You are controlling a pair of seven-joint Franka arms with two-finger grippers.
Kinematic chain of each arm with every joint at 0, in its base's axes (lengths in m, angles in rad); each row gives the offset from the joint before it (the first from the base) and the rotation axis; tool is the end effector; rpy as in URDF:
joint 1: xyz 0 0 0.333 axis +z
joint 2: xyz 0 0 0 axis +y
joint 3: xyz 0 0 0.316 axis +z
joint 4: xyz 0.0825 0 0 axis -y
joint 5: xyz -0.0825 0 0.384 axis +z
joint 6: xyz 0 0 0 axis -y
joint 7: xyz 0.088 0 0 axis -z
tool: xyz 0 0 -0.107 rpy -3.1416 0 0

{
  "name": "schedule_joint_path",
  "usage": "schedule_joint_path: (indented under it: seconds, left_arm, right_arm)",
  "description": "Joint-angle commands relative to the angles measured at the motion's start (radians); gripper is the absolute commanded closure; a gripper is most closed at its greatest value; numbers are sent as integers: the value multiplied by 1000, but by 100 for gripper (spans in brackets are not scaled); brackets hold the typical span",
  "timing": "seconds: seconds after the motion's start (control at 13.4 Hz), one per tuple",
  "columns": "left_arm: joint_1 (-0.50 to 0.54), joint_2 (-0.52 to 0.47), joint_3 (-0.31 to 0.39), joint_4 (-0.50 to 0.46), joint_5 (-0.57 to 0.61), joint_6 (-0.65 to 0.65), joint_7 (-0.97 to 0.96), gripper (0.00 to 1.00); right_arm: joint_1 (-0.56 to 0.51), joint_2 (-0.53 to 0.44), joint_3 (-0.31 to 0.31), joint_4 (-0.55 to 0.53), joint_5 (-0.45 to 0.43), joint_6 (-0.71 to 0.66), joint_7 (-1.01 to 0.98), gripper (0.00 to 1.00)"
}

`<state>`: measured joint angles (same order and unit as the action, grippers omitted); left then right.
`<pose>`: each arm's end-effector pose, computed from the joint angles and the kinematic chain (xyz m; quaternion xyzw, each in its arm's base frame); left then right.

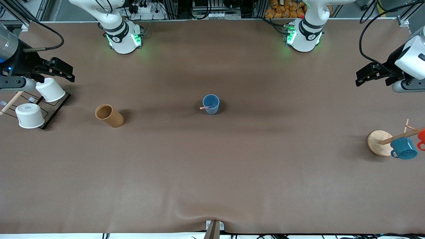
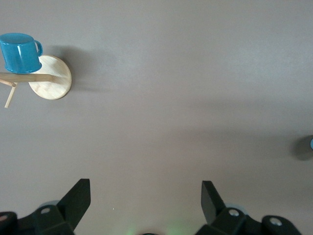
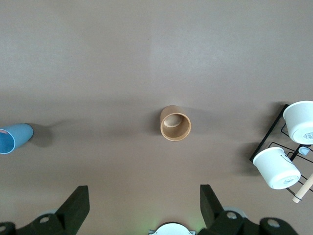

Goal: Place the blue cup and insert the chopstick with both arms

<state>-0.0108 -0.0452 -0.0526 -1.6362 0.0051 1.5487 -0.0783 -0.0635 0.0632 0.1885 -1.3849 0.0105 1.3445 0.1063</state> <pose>0.5361 -0.0341 0.6165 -0.9997 -0.0075 0.0209 0.0052 0.5455 0.0658 0.6571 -0.9986 -0.0104 0.0521 0.0051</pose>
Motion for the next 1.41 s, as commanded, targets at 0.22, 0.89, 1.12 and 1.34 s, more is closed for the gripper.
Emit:
schedule_joint_path:
  seconds: [0.22, 0.89, 1.12, 1.34]
  left_arm:
    - [-6, -32, 11, -24, -20, 10, 15, 0]
    - [-6, -30, 8, -17, -19, 7, 14, 0]
    - [-6, -25, 10, -13, -16, 8, 15, 0]
    - [-8, -16, 10, 4, -10, 10, 12, 0]
  right_arm:
    - [-4, -34, -26, -19, -15, 5, 3, 0]
    - [39, -34, -101, -22, -17, 30, 3, 0]
    - [37, -36, -101, -20, -17, 28, 1, 0]
    - [30, -28, -106, -32, -17, 24, 0, 0]
